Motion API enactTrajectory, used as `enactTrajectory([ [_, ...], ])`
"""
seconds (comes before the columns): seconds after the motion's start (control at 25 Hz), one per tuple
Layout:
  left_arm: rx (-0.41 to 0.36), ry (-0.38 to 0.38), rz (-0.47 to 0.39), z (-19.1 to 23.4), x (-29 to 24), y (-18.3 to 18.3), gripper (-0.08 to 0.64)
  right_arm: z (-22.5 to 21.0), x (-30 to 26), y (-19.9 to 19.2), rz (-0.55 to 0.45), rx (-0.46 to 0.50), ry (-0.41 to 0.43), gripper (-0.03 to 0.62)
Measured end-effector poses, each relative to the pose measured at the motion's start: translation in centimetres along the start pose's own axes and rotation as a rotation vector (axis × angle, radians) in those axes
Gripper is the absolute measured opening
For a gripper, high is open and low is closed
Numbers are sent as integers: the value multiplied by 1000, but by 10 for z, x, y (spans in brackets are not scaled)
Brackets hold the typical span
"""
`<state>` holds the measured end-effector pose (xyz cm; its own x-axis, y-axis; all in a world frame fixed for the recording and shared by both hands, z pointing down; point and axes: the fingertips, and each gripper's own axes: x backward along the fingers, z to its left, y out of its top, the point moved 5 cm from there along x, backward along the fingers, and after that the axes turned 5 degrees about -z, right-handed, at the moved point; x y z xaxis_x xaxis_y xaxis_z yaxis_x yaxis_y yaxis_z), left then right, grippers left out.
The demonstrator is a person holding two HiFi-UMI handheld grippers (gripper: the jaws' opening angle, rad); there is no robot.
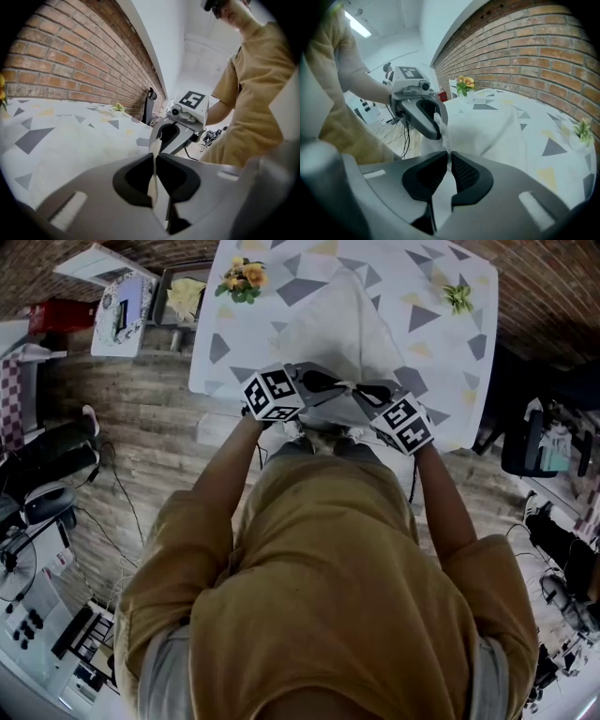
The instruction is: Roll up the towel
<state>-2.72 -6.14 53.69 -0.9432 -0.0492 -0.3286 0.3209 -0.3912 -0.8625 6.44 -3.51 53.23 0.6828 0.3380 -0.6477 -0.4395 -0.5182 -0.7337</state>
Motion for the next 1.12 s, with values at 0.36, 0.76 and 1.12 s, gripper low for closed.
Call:
enactTrajectory([
  [0.36,53,100,99,31,-20,-10,75,-8,-5,-5,79,172,-152,34],
  [0.76,71,107,171,41,-30,-16,78,1,-36,-16,175,281,-97,34],
  [1.12,-134,316,99,33,10,4,83,-2,-40,-18,195,261,-73,34],
])
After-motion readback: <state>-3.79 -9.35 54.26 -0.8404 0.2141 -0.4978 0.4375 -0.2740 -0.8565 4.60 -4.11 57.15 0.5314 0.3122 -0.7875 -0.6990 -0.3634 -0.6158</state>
